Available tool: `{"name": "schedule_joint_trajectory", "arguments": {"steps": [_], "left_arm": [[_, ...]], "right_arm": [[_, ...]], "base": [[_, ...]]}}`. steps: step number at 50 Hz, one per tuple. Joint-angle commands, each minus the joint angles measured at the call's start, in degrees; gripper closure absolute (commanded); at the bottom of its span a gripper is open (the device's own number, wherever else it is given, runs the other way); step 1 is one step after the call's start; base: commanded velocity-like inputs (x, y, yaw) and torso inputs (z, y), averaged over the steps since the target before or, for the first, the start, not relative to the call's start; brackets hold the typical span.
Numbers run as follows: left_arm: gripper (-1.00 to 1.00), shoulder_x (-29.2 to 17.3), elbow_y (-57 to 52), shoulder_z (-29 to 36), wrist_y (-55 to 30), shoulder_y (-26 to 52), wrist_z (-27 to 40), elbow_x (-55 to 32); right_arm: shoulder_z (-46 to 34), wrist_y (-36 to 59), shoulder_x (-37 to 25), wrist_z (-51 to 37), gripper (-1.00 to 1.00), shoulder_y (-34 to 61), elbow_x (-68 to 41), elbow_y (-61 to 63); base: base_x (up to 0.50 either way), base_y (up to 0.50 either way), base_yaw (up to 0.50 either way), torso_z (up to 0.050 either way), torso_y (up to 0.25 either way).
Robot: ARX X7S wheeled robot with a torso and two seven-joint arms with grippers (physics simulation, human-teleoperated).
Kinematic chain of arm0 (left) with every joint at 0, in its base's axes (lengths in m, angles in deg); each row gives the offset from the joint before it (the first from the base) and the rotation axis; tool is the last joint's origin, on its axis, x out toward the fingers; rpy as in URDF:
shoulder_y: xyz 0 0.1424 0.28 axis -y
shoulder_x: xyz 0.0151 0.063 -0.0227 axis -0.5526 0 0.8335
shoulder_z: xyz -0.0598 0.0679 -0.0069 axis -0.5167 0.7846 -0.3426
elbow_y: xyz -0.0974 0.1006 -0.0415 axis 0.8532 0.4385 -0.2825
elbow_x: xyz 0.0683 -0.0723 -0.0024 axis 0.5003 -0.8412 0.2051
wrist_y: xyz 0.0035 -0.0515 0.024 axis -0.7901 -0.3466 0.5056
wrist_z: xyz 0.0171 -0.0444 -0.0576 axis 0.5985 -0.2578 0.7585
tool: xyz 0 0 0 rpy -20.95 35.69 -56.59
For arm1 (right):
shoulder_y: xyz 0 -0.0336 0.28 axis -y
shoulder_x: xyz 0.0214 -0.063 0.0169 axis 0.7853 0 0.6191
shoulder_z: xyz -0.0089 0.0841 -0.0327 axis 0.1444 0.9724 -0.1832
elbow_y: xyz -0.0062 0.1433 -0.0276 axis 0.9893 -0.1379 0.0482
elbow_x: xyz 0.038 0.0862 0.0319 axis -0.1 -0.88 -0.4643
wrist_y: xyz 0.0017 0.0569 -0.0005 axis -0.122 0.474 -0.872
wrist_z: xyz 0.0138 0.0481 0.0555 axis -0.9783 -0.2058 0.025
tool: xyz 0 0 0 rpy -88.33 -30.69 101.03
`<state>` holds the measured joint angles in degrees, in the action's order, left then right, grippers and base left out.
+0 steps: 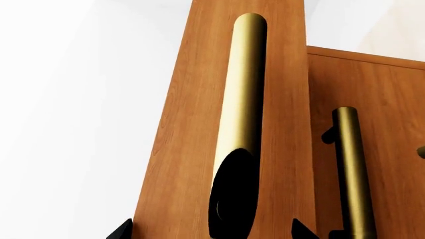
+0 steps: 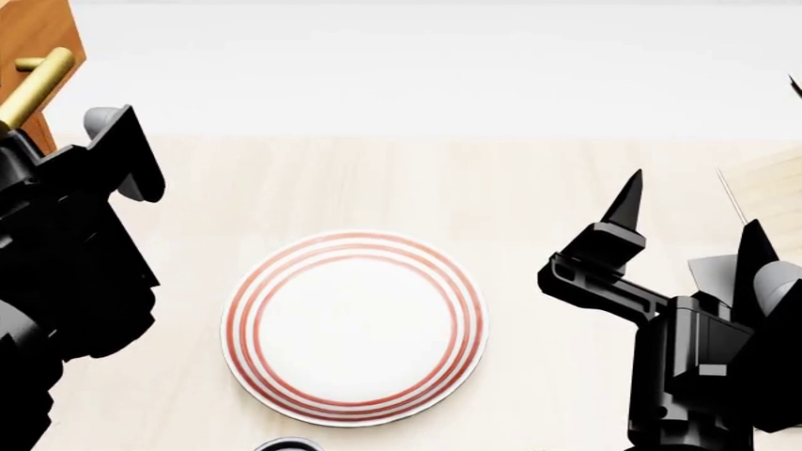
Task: Close the top drawer of the cabinet.
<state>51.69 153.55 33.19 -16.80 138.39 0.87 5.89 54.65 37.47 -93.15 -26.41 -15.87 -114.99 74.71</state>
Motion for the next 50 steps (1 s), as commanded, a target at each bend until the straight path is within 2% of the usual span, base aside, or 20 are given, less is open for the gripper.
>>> {"name": "schedule_joint_trajectory", "arguments": {"steps": [1, 14, 50], "left_arm": [[-1.0, -1.26, 2.86, -13.27, -0.93, -1.99, -3.07, 6.37], [-1.0, -3.96, 2.85, -13.34, -2.5, 0.01, -5.36, 8.46], [-1.0, -10.21, 2.86, -16.83, -5.4, 0.92, -5.14, 8.29]], "right_arm": [[-0.12, -0.6, -0.21, 0.36, -1.0, 0.1, 0.02, -0.68], [-0.3, -0.13, -0.71, -0.11, -1.0, 0.12, -0.32, 0.2], [-1.05, -0.1, -1.67, -0.39, -1.0, 0.07, -1.13, 1.82]], "base": [[0.0, 0.0, 0.0, 0.0, 0.0], [0.0, 0.0, 0.0, 0.0, 0.0], [0.0, 0.0, 0.0, 0.0, 0.0]]}}
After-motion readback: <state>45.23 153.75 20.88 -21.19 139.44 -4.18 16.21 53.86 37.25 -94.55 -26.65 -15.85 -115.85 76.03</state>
